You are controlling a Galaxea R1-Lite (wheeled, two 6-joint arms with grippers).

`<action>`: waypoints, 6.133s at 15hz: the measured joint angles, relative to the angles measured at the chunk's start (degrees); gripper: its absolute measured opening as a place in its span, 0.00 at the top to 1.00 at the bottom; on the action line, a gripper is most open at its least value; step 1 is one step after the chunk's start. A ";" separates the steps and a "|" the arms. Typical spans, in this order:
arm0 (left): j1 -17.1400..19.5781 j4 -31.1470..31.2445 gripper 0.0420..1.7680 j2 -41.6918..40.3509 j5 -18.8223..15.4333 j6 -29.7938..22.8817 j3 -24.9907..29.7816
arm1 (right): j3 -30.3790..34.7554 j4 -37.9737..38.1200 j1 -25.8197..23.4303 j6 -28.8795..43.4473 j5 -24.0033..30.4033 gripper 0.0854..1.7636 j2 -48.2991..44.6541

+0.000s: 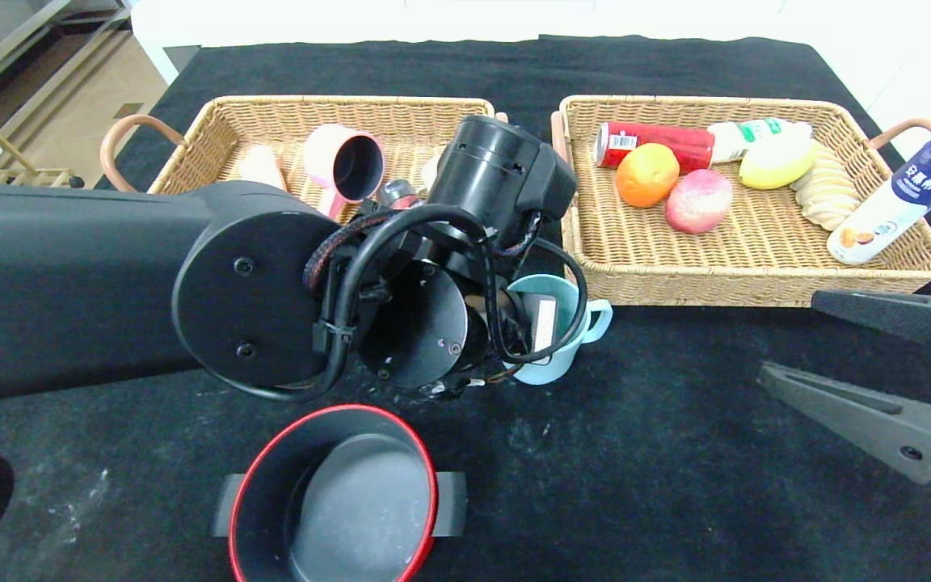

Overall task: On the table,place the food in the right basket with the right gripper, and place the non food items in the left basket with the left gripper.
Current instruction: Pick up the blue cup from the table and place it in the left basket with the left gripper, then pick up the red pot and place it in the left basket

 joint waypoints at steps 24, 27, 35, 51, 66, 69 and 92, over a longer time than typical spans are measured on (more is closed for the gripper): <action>-0.55 0.26 0.91 -4.47 0.37 0.05 2.94 | 0.37 -0.52 0.09 0.02 0.11 0.03 1.55; -0.68 0.30 0.91 -9.33 -0.13 0.17 4.82 | 0.41 -0.52 0.09 -0.11 0.09 0.03 1.88; 1.94 -1.95 0.91 -18.14 0.04 0.66 7.74 | 0.59 -0.56 0.17 -0.15 0.09 0.03 2.45; 29.83 -12.46 0.91 -19.47 -4.74 6.97 7.06 | 0.59 -0.83 0.17 -0.11 0.06 0.03 2.29; 37.38 -23.55 0.91 -9.81 -4.77 11.54 4.71 | 0.55 -0.94 0.09 -0.11 0.00 0.03 2.34; 37.62 -23.60 0.91 -9.23 -4.57 11.54 4.71 | 0.50 -0.96 0.09 -0.15 0.01 0.03 2.36; 21.03 -7.96 0.08 -33.13 -11.48 10.84 28.47 | 0.80 -0.96 0.17 -0.22 0.01 0.03 3.12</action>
